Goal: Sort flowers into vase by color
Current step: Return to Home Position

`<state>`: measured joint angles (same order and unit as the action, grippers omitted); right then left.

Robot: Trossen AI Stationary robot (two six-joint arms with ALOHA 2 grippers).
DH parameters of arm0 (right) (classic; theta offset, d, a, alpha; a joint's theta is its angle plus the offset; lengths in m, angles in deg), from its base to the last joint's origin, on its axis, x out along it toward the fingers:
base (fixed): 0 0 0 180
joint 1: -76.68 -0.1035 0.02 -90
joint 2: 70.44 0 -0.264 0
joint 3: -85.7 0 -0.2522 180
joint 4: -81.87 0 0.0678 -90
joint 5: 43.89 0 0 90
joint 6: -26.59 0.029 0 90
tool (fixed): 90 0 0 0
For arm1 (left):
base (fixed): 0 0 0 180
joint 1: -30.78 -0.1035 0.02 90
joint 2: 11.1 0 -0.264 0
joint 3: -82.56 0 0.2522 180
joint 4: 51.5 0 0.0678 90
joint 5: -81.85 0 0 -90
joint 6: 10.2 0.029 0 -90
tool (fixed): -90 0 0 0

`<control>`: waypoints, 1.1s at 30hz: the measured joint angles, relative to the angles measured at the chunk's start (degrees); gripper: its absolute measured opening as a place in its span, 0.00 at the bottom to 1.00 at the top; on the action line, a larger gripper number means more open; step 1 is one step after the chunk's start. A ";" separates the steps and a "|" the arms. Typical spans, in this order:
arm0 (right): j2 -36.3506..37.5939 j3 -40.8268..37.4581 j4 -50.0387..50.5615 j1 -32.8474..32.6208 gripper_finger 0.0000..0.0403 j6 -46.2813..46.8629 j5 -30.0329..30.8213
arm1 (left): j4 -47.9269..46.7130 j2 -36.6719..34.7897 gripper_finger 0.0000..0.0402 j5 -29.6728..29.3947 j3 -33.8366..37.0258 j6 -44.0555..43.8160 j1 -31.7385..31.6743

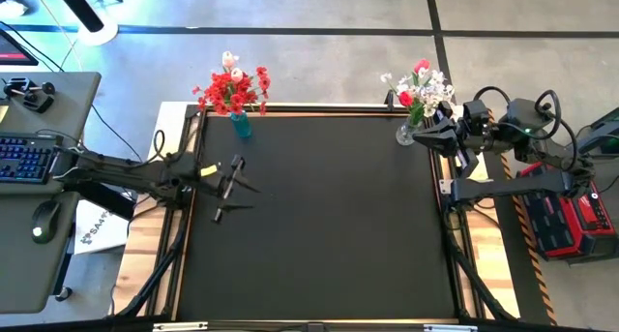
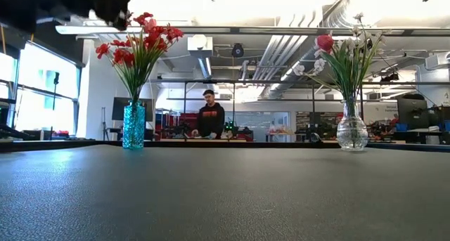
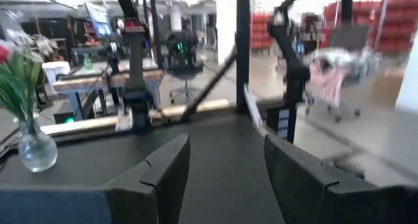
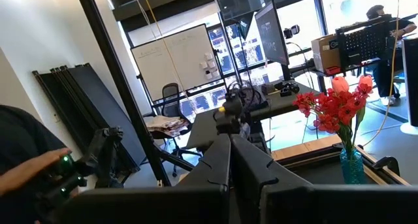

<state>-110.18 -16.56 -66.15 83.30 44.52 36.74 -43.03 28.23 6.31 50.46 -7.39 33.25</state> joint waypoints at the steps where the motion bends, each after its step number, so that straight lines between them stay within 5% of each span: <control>1: 0.01 0.00 0.00 0.00 0.00 0.00 0.00 | -0.16 -0.18 0.46 0.02 1.13 1.32 0.03; 12: 0.00 0.00 0.00 -0.01 0.00 0.00 0.00 | 5.05 -0.09 0.46 -3.22 7.31 3.31 -0.35; 20: 0.01 0.00 0.00 0.00 0.00 0.00 0.00 | 0.50 -0.34 0.46 -0.76 -5.73 3.38 -0.56; 29: -0.01 0.00 0.00 0.01 0.00 0.00 0.00 | 5.18 -0.24 0.46 -1.04 8.54 -2.38 -1.34; 33: 0.01 0.00 -0.01 -0.01 0.00 0.00 0.00 | 10.75 -0.76 0.46 -1.06 8.83 -3.32 -1.65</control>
<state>-110.17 -16.56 -66.16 83.29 44.52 36.74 -32.28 27.48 5.25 59.29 -10.70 31.60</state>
